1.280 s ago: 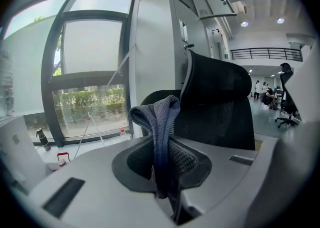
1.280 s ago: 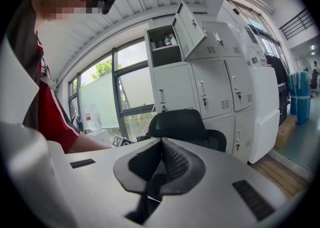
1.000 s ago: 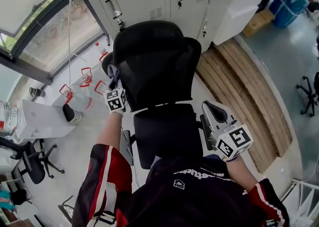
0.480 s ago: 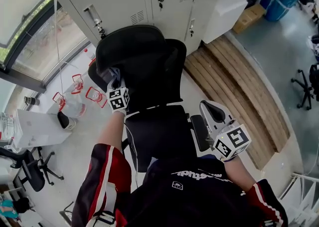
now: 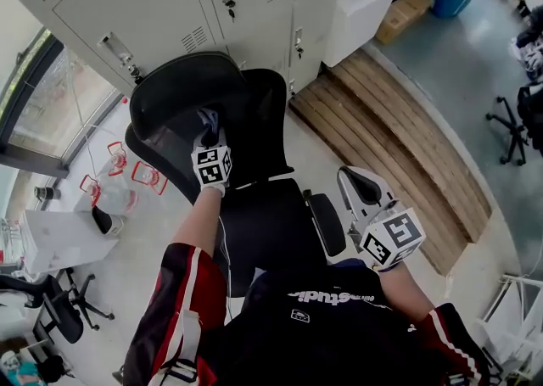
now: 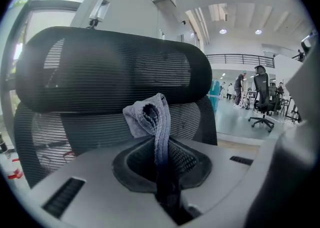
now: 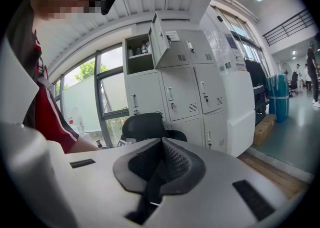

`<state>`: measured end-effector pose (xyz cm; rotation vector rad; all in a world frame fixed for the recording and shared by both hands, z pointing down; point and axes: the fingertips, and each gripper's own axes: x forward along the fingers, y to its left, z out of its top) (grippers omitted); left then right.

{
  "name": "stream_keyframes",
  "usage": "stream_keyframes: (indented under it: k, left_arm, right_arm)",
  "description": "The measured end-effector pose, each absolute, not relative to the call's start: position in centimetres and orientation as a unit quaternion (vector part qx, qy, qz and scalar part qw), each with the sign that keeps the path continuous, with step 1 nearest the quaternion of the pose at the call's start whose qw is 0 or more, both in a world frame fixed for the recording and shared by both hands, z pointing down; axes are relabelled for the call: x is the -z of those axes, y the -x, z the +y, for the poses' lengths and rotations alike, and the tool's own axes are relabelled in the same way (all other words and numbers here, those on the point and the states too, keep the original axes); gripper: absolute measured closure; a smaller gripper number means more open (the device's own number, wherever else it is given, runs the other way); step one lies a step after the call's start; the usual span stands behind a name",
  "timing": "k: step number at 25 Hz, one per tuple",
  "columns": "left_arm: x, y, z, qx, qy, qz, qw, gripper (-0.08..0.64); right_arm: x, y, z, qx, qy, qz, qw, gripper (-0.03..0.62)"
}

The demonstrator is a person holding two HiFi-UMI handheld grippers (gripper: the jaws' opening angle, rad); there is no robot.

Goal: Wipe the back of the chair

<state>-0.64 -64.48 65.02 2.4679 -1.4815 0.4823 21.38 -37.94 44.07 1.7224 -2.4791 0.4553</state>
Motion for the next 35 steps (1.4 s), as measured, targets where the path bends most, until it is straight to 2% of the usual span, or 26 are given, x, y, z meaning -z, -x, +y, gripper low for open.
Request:
stream_keyframes:
  k: [15, 22, 28, 35]
  left_arm:
    - [-65.0, -18.9, -63.4, -0.154, -0.896, -0.402, 0.105, 0.503]
    - [-63.5, -24.1, -60.6, -0.146, -0.917, -0.357, 0.100, 0.503]
    - [-61.9, -21.9, -57.8, -0.149, -0.919, -0.355, 0.082, 0.503]
    - [-60.6, -10.7, -56.2, -0.148, -0.899, -0.405, 0.082, 0.503]
  right_arm:
    - [-45.5, -30.5, -34.7, -0.164, -0.616, -0.770, 0.038, 0.577]
    - [-45.2, -32.7, -33.3, -0.165, -0.631, -0.758, 0.024, 0.577]
    - [-43.8, -30.6, -32.6, -0.157, -0.618, -0.770, 0.009, 0.577]
    - [-42.9, -22.8, -32.5, -0.154, -0.581, -0.799, 0.010, 0.577]
